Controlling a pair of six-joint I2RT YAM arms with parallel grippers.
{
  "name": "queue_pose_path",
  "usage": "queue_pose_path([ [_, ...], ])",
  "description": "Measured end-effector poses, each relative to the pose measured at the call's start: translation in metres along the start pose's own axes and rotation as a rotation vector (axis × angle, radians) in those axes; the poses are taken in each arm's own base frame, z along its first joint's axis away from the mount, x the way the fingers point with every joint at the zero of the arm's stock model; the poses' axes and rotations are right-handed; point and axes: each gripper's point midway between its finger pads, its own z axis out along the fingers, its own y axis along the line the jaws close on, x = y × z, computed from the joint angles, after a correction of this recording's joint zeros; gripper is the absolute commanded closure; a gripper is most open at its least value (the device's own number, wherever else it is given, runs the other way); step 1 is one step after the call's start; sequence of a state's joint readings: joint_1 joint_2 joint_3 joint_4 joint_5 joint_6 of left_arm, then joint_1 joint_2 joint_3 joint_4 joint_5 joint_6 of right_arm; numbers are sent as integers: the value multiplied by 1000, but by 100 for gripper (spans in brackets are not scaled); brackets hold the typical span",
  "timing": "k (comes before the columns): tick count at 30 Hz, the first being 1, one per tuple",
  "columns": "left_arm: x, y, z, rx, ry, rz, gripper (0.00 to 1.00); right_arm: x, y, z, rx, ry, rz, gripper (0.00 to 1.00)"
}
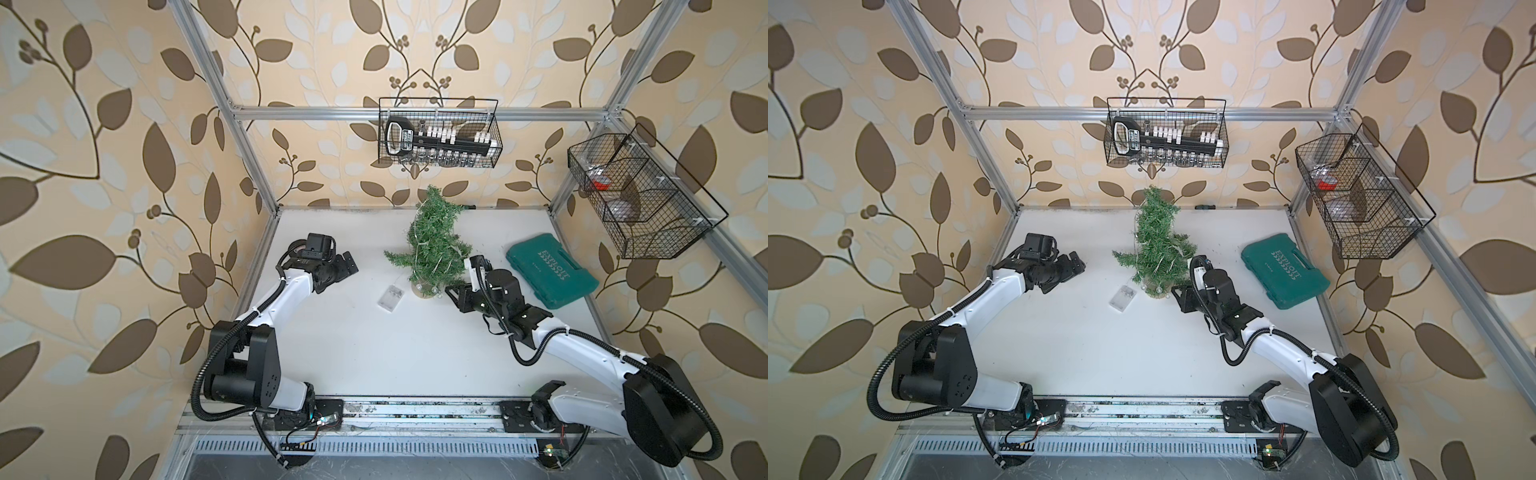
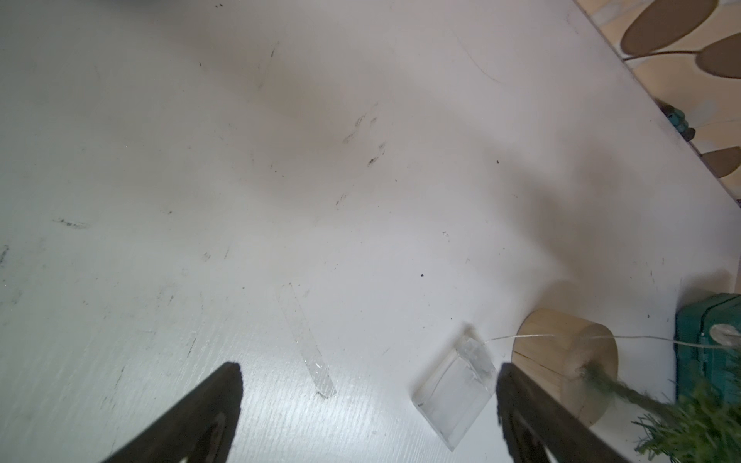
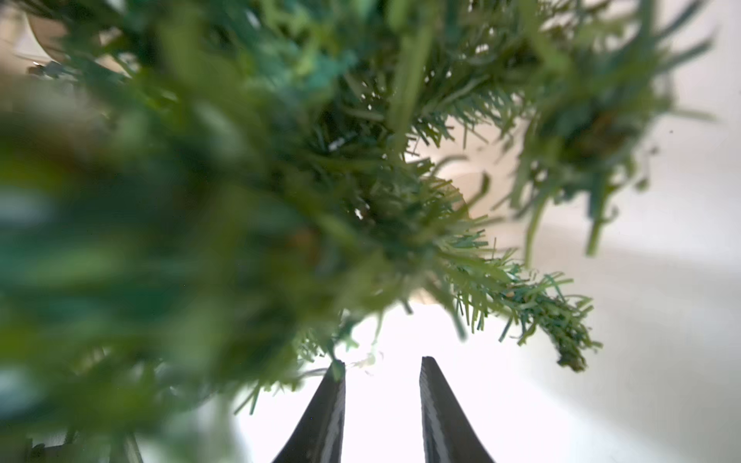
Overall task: Remove string lights from the small christmas tree
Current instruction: Pick up the light string from the Christmas tree.
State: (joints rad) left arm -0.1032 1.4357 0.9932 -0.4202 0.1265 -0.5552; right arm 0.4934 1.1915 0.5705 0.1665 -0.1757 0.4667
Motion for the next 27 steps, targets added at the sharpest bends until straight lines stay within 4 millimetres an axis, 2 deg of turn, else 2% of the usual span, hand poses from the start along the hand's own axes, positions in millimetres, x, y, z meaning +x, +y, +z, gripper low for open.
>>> queue_pose_path([
  [6, -1, -1, 0, 4, -5, -4, 1, 2, 5, -1, -10, 4, -11, 69],
  [10, 2, 3, 9, -10, 14, -7, 1, 4, 8, -1, -18, 10, -16, 69],
  [18, 1, 9, 13, -42, 10, -17, 1, 17, 3, -12, -7, 15, -16, 69],
  [27, -3, 15, 13, -57, -3, -56, 1, 26, -5, 3, 14, 54, -9, 70],
])
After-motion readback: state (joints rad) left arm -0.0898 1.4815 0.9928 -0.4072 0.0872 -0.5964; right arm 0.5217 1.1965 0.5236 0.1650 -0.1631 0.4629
